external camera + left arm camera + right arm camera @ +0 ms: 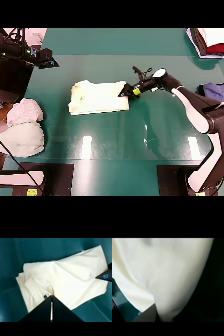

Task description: Fold the shirts.

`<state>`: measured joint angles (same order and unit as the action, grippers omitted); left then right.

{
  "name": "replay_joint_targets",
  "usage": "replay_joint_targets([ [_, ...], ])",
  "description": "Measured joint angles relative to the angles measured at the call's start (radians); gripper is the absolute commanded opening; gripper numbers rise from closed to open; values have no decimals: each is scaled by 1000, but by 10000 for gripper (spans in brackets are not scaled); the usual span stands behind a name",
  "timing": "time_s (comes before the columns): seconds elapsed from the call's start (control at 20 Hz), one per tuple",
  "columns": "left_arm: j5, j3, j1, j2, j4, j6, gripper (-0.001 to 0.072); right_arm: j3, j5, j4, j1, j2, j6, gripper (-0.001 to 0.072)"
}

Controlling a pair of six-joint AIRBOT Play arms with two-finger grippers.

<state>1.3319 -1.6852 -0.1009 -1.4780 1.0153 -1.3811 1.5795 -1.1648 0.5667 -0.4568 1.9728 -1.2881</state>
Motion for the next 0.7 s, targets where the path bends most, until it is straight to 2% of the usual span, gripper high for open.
replay_joint_targets([
  [0.2,17,0,17,0,-3,1,22,26,42,2,-33,-12,35,15],
  [0.35,23,0,72,1,-4,2,22,24,54,78,3,-92,37,15],
  [0.5,13,0,157,1,-6,4,22,-22,85,208,121,-232,-11,15],
  [0.7,-38,0,276,1,-6,8,22,-119,123,336,380,-425,-60,15],
])
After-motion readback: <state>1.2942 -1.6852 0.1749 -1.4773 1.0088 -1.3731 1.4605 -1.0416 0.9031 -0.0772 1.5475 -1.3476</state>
